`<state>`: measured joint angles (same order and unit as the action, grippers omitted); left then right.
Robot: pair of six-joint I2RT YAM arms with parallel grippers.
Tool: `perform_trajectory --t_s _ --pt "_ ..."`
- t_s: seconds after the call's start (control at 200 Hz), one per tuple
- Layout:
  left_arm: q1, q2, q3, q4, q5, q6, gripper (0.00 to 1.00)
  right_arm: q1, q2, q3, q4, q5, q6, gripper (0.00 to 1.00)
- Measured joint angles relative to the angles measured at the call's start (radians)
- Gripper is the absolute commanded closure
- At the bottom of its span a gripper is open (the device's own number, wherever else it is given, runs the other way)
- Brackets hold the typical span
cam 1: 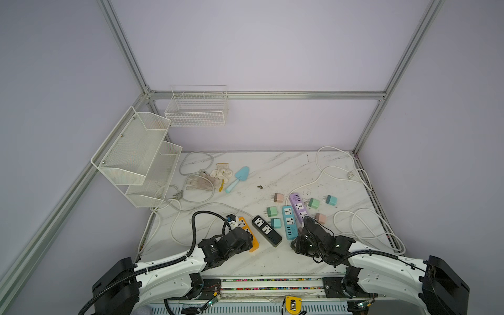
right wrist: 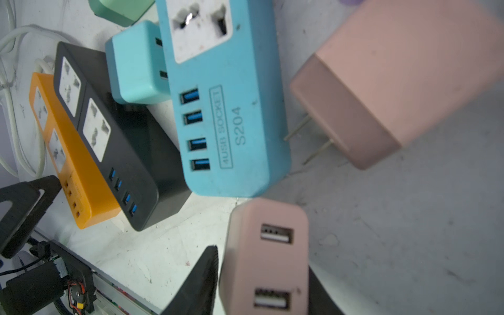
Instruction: Pull the plug off the socket
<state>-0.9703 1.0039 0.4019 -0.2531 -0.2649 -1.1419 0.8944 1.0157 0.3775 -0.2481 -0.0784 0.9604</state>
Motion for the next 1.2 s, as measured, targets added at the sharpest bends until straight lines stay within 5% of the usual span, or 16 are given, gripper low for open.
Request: perform_trajectory --t_s 0.38,0.62,0.76,1.01,1.1,1.2 --pt "0.000 -0.020 0.019 -0.048 -0.031 0.009 0.44 -0.008 -0.004 0.005 -0.023 0.023 0.039 0.29" --pt "0.000 -0.079 0.069 -0.099 -0.108 0.056 0.40 -0.013 -0.041 0.085 -0.135 0.100 0.048 0.03" --pt "0.022 -0.103 0.123 -0.158 -0.175 0.129 0.34 -0.033 -0.065 0.205 -0.221 0.202 0.025 0.03" --pt "0.385 -0.085 0.268 -0.246 -0.238 0.317 0.12 -0.240 0.111 0.533 -0.212 0.457 -0.224 0.03" --pt "0.508 -0.034 0.313 -0.251 -0.283 0.385 0.00 -0.365 0.197 0.565 -0.116 0.528 -0.343 0.03" --pt "0.631 0.042 0.333 -0.222 -0.341 0.446 0.00 -0.523 0.281 0.547 0.024 0.565 -0.453 0.03"
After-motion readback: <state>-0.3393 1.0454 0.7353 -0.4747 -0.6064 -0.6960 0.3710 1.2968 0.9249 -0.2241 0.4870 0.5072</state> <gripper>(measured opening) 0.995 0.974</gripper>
